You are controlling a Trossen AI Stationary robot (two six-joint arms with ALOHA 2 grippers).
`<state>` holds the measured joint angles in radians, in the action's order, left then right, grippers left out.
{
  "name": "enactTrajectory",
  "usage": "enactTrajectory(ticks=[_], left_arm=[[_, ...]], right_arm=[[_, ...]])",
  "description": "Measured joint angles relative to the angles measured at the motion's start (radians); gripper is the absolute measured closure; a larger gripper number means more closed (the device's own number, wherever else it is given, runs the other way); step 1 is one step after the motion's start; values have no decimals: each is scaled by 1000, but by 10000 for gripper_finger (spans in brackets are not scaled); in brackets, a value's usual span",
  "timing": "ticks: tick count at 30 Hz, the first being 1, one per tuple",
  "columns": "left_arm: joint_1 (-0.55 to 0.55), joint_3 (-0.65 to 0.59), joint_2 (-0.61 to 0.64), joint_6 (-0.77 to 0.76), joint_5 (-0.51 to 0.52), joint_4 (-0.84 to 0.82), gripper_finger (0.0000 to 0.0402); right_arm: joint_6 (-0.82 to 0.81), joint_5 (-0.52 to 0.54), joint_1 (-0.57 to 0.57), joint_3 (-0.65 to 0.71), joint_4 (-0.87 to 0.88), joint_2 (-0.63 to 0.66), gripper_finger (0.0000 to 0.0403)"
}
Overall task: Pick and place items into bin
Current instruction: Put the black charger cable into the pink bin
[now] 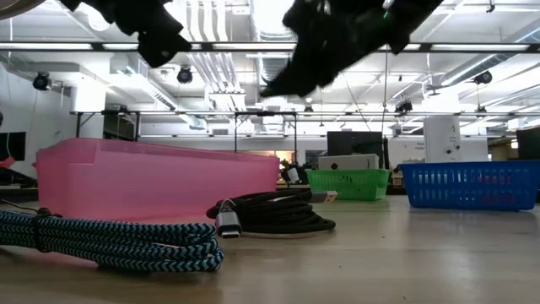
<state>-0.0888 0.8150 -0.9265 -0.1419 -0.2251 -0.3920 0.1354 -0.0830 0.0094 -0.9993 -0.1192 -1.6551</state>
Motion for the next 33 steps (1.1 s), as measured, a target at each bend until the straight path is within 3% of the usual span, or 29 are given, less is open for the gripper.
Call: enactTrajectory(ticks=[3,5,9,15,25,33], left_arm=[[18,-41,50,-6,-2,-3,260],[28,-66,81,-11,-3,-7,260],[32,-119,144,-34,-4,-11,260],[31,-162,210,-34,-4,-11,260],[31,-170,227,-24,-4,-7,260],[31,-172,184,-2,-4,7,260]], right_arm=[[31,34,92,0,-69,4,324],[63,110,150,-1,-56,11,326],[167,231,226,-26,92,31,330],[156,145,285,-58,174,37,310],[66,100,348,-54,200,-18,198],[21,70,358,-54,195,-94,184]])
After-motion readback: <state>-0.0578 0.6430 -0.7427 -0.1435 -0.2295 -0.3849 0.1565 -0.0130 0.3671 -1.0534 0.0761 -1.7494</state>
